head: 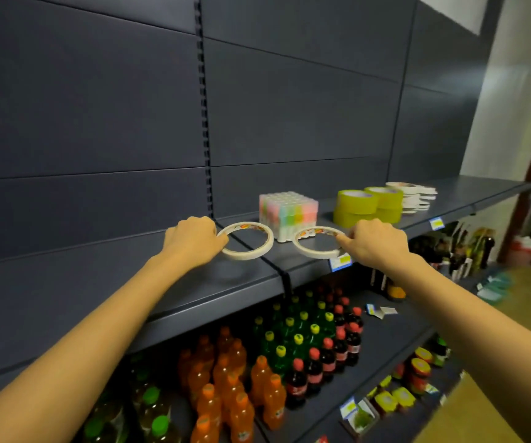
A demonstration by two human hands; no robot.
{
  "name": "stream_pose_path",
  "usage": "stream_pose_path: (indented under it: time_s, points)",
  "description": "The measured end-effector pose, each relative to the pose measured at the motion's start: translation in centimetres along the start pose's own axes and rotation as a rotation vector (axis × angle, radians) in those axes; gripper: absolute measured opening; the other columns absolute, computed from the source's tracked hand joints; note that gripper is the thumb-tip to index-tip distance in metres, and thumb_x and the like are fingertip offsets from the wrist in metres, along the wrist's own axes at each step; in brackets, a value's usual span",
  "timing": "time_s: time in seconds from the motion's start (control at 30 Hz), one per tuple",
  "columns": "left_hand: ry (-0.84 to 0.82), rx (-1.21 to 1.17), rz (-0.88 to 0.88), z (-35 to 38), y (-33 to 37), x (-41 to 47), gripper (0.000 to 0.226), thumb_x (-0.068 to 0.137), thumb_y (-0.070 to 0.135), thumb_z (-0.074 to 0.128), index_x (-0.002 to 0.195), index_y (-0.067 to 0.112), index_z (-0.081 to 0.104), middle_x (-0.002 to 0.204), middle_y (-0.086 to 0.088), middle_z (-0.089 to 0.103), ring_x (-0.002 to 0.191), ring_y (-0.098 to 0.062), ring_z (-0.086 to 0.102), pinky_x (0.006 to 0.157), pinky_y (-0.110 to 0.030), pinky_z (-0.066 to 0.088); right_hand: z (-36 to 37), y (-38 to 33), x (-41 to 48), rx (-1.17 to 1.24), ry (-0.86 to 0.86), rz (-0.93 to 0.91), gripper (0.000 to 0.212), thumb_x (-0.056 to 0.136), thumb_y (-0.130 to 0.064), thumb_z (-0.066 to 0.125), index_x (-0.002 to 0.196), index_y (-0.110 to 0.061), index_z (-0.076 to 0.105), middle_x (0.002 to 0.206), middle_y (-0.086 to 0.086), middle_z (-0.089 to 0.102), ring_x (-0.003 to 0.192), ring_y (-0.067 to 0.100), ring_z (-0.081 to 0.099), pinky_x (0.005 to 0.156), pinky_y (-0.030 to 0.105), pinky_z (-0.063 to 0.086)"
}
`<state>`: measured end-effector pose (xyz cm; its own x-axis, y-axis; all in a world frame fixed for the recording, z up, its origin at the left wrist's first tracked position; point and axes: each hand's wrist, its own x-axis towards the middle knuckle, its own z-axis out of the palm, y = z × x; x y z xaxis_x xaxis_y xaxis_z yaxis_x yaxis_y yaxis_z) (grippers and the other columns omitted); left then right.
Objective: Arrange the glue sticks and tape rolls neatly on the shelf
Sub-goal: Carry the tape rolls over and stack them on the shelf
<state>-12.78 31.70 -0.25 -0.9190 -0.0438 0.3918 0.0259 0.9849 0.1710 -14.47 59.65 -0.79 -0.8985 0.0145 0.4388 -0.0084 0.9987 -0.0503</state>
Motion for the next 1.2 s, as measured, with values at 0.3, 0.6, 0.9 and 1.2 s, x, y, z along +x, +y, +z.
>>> stream_pose_path:
  time_s: [0.3, 0.6, 0.9, 1.2]
  points:
    - [0.026, 0.041, 0.141, 2.4, 11.9, 7.1, 0.040, 0.089, 0.034, 0.047, 0.054, 0.015, 0.044, 0.059, -0.002, 0.046, 0.069, -0.028, 0.050, 0.062, -0.029, 0.034, 0.7, 12.5, 3.8, -0.021, 0.014, 0.123, 0.053, 0.092, -0.055, 0.041, 0.095, -0.009, 0.068, 0.095, 0.013, 0.064, 0.094, 0.034, 0.061, 0.069, 0.033, 0.041]
    - [0.047, 0.041, 0.240, 7.2, 23.1, 17.2, 0.034, 0.090, 0.038, 0.047, 0.066, 0.015, 0.054, 0.064, -0.002, 0.049, 0.072, -0.028, 0.049, 0.066, -0.030, 0.035, 3.1, 23.6, 12.8, -0.039, 0.013, 0.208, 0.051, 0.092, -0.057, 0.039, 0.086, -0.014, 0.064, 0.083, 0.006, 0.054, 0.084, 0.031, 0.058, 0.067, 0.032, 0.040]
    - [0.055, 0.064, 0.307, 11.5, 32.5, 25.7, 0.042, 0.093, 0.038, 0.045, 0.055, 0.019, 0.045, 0.056, 0.002, 0.045, 0.060, -0.019, 0.047, 0.060, -0.028, 0.035, 6.9, 33.4, 22.2, -0.034, 0.029, 0.291, 0.049, 0.092, -0.055, 0.039, 0.098, -0.015, 0.067, 0.092, 0.007, 0.064, 0.086, 0.027, 0.060, 0.071, 0.034, 0.042]
    - [0.054, 0.085, 0.210, 15.9, 39.9, 31.1, 0.034, 0.094, 0.039, 0.045, 0.083, 0.015, 0.066, 0.064, 0.000, 0.053, 0.067, -0.018, 0.053, 0.059, -0.028, 0.036, 11.1, 41.3, 31.4, -0.008, 0.029, 0.224, 0.050, 0.092, -0.055, 0.039, 0.088, -0.013, 0.065, 0.082, 0.006, 0.056, 0.076, 0.027, 0.051, 0.068, 0.032, 0.038]
